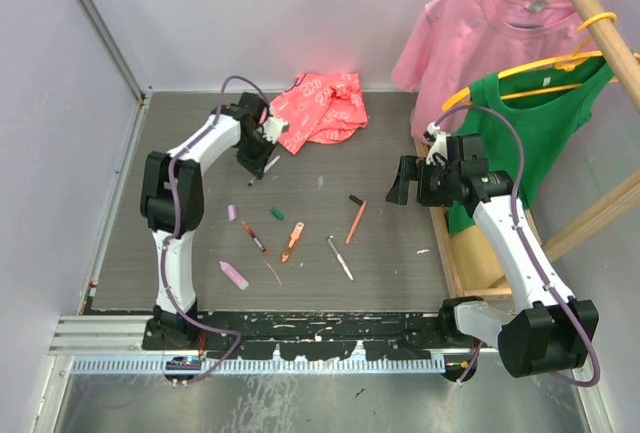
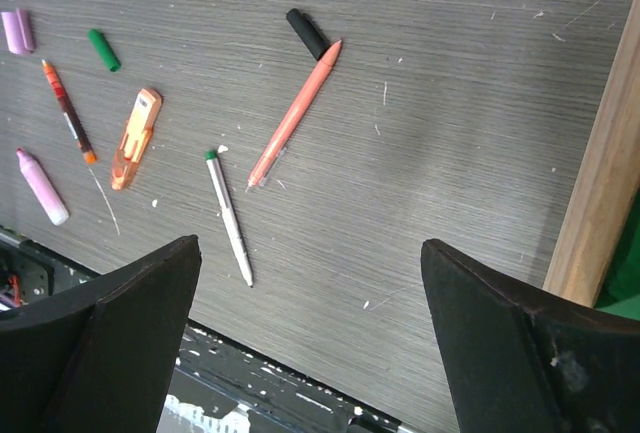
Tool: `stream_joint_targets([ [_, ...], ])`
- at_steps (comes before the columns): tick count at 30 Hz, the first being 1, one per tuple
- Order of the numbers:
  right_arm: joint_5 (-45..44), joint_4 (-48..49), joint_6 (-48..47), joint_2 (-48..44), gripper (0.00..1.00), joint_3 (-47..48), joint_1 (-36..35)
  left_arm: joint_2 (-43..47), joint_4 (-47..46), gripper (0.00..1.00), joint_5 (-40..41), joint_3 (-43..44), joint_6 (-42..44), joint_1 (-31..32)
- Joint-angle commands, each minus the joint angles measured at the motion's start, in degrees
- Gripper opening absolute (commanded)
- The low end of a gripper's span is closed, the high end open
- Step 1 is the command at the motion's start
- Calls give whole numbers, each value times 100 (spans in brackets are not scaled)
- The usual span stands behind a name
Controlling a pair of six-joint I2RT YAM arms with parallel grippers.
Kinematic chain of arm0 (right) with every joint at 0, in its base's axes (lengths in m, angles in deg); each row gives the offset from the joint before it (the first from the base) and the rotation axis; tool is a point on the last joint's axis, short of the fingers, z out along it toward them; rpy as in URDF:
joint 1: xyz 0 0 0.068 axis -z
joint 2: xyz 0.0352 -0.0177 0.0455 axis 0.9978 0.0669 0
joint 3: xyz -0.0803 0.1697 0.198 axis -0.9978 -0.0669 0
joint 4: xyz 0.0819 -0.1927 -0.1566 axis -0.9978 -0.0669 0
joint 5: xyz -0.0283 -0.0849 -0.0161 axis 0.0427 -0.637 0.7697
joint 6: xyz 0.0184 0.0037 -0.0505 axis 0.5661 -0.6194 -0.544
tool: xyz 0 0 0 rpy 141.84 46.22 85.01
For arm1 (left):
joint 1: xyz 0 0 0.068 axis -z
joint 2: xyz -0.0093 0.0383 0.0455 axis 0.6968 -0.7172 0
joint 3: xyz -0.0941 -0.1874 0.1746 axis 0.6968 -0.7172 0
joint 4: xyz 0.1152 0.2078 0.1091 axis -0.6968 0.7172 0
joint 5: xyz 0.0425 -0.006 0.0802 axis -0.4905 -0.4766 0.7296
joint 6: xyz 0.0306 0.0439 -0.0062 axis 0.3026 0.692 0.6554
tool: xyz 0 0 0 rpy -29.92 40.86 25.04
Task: Insert the pens into the pen caps
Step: Pick up the pen from the center of the board.
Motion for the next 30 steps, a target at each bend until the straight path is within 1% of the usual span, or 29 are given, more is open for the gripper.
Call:
stream_joint_targets([
  [1,237,121,141,-303,97,217,-27,685,-732,4,563,-619,-679,336],
  [6,239,86,213,-445,97,178,-25,1025,-1229,5,513,-1278,-1051,379],
  [8,259,85,249,-488,96,151,-28,1072,-1314,7,482,-1389,-1084,401],
  [10,275,85,281,-509,96,150,-24,1006,-1344,9,474,-1418,-1062,416],
  [16,246,-13,284,-602,96,216,-27,627,-1261,10,937,-1419,-972,472],
  [17,224,-31,276,-608,97,222,-28,597,-1278,12,976,-1446,-967,492],
  [20,215,-55,272,-631,97,211,-27,544,-1335,21,1040,-1532,-962,542],
  [22,220,-51,272,-641,96,199,-27,519,-1380,26,1054,-1587,-962,558],
  [27,199,-98,272,-679,97,214,-27,414,-1406,29,1032,-1606,-954,557],
  [30,198,-116,272,-692,96,225,-27,359,-1401,29,1016,-1586,-961,557],
])
